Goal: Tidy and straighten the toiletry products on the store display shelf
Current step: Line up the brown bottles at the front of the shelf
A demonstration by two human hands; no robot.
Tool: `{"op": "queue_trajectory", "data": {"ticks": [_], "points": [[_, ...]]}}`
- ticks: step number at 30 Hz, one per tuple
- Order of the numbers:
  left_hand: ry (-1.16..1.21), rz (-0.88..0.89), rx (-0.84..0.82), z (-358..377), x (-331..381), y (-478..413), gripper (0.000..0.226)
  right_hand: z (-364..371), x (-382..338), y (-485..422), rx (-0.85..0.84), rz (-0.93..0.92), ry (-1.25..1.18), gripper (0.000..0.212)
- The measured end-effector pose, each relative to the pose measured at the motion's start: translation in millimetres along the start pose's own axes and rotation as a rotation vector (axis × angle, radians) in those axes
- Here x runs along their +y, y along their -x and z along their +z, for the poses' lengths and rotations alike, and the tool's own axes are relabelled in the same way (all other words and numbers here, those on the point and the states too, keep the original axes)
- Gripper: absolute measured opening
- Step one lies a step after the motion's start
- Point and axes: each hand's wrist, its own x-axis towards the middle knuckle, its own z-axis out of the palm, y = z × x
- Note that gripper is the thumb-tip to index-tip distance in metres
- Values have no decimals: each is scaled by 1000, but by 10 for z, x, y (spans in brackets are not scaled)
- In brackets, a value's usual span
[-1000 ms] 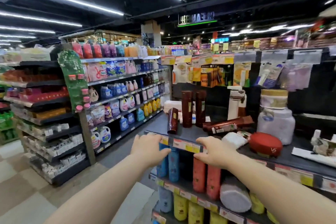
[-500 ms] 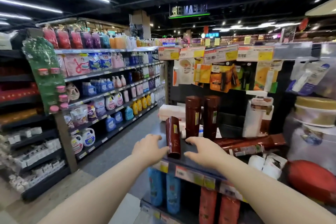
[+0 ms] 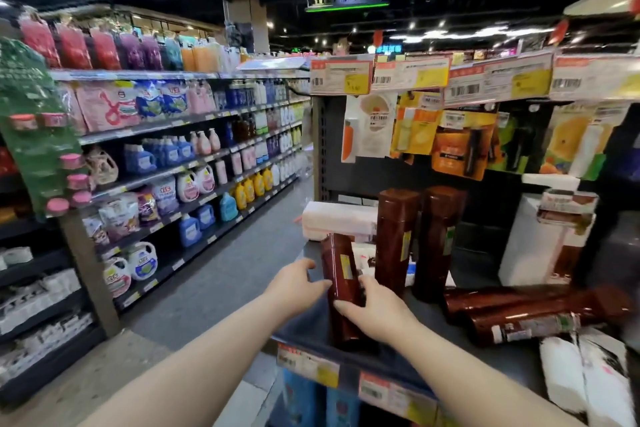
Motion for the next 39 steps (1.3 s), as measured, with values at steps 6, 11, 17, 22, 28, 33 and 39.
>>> {"op": "queue_trajectory", "data": {"ticks": [6,11,17,22,28,33,39], "points": [[220,99,-135,82,-86,-137,58,96,-57,8,19,31,-178,47],[378,149,-233,42,-110,-131,71,89,-50,175,167,34,-310,49],[633,289,-371,198,-12,-18,48,54,-20,348,282,-61,-359,52],[612,370,-357,283,59,-3,52,-6,65,401,318,-61,-321,49],[561,393,-364,285,42,1,52,-39,115,405,247,-65,-279,45],[542,398,-326,296,81,56,49,-81,146,376,221,-60,-278,43],[537,402,-319,336,64,88,52,-74,204,367,194,-54,-304,44]]}}
